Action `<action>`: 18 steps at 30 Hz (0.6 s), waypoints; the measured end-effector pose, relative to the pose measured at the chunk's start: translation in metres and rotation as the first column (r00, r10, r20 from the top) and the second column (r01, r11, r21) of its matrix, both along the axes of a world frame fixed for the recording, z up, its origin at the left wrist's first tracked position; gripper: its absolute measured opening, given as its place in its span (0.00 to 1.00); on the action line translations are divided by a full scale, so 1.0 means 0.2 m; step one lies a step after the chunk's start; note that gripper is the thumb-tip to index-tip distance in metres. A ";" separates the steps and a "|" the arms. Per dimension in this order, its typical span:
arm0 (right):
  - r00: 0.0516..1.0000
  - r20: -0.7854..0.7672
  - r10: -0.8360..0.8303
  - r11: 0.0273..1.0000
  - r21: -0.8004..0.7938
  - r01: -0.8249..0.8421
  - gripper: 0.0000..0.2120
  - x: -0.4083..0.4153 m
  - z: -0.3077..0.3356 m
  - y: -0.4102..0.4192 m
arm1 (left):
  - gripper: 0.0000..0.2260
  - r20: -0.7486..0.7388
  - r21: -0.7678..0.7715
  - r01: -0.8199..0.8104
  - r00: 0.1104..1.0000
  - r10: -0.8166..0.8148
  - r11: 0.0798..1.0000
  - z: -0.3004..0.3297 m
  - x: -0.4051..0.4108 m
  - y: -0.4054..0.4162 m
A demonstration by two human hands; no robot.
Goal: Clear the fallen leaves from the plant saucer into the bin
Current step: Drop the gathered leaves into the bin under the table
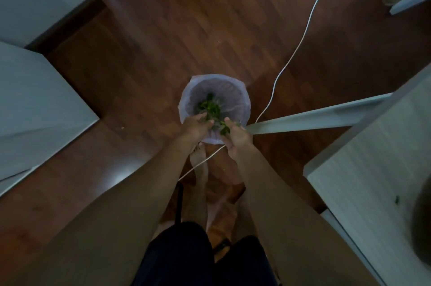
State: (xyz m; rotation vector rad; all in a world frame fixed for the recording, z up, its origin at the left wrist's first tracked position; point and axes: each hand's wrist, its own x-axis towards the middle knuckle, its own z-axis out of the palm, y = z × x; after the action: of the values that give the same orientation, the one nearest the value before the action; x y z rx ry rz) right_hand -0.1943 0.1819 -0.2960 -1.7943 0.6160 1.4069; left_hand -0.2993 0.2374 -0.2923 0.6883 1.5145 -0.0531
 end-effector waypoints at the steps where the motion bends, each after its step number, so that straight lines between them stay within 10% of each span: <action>1: 1.000 -0.005 0.010 1.000 -0.006 -0.010 0.18 0.00 -0.01 0.00 | 0.20 0.003 0.002 -0.001 1.000 0.001 1.000 0.01 0.00 0.00; 18: 0.981 0.033 0.191 0.982 0.002 -0.191 0.20 0.01 0.14 0.08 | 0.12 -0.288 0.350 0.420 0.899 -0.330 0.837 0.14 -0.01 0.09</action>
State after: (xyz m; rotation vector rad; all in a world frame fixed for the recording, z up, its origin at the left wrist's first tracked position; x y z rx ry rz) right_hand -0.1914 0.1982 -0.2678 -1.9096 0.4315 1.5003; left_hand -0.3006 0.2545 -0.2647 1.3540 1.5922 -0.1195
